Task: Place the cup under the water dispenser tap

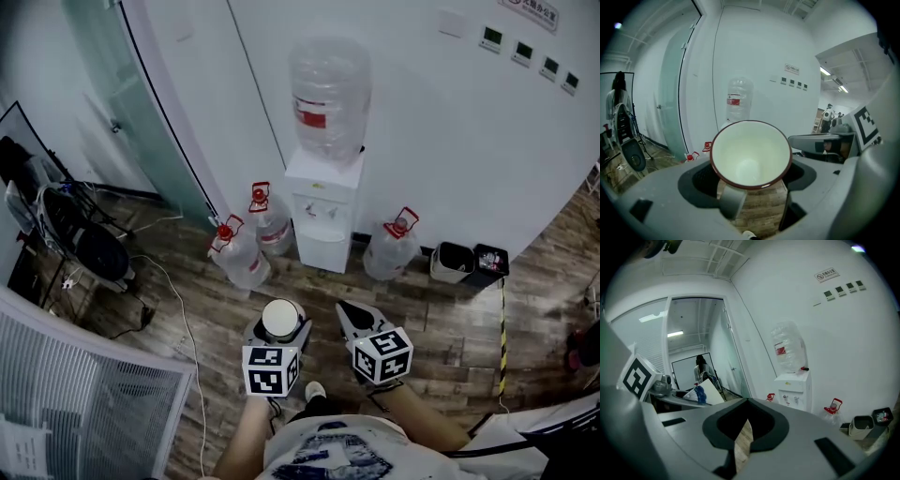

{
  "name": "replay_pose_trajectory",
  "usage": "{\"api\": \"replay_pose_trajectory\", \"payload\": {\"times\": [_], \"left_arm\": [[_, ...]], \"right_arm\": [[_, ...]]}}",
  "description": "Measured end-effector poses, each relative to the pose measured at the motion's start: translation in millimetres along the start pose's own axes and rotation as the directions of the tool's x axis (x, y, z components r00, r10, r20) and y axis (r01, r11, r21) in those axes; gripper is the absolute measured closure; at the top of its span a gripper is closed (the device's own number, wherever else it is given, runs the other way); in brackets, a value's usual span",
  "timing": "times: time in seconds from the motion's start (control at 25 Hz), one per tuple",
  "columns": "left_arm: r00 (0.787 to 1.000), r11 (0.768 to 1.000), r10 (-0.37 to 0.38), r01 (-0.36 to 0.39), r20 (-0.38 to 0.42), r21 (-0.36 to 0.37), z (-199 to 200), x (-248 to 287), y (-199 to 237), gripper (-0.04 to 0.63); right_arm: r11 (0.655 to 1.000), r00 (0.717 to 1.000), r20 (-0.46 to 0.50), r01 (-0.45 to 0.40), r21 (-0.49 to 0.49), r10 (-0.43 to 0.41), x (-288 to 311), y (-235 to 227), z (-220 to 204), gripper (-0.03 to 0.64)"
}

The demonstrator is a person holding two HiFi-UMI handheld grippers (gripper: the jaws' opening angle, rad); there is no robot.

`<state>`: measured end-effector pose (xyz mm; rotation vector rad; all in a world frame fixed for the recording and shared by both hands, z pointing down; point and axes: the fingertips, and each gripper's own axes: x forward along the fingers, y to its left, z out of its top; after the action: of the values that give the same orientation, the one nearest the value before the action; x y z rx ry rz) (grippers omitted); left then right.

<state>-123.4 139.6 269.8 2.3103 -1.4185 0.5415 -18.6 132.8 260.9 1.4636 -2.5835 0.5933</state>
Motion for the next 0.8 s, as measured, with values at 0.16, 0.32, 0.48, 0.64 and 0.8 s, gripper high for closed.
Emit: {"api": "replay_pose_trajectory", "payload": {"times": [0.16, 0.32, 0.48, 0.64, 0.8], "left_arm": [[1.0, 1.0, -0.026, 0.026, -0.013, 0.016, 11.2, 14.6, 32.1, 0.166], [0.999, 0.999, -0.038, 0.038, -0.022, 0.02, 17.2, 24.1, 59.5, 0.166], [0.998, 0.998, -0.058, 0.059, -0.033, 0.014, 17.4, 32.1, 68.5, 0.166], [0.997, 0.997, -0.072, 0.073, -0.04, 0.013, 18.6, 42.2, 74.0, 0.166], [0.996, 0.997, -0.075, 0.076, -0.043, 0.019, 20.9, 54.3, 80.3, 0.166]], "right_arm": [[1.0, 1.0, 0.007, 0.02, 0.008, -0.02, 36.2, 7.3, 10.3, 0.597], [0.999, 0.999, 0.008, 0.038, 0.006, -0.038, 60.1, 14.0, 15.7, 0.595], [0.998, 0.998, 0.003, 0.061, 0.006, -0.061, 68.4, 10.1, 18.7, 0.596], [0.997, 0.997, -0.001, 0.076, 0.008, -0.075, 80.1, 3.4, 22.2, 0.597], [0.997, 0.997, -0.001, 0.082, 0.01, -0.082, 90.9, -3.6, 23.7, 0.597]]}}
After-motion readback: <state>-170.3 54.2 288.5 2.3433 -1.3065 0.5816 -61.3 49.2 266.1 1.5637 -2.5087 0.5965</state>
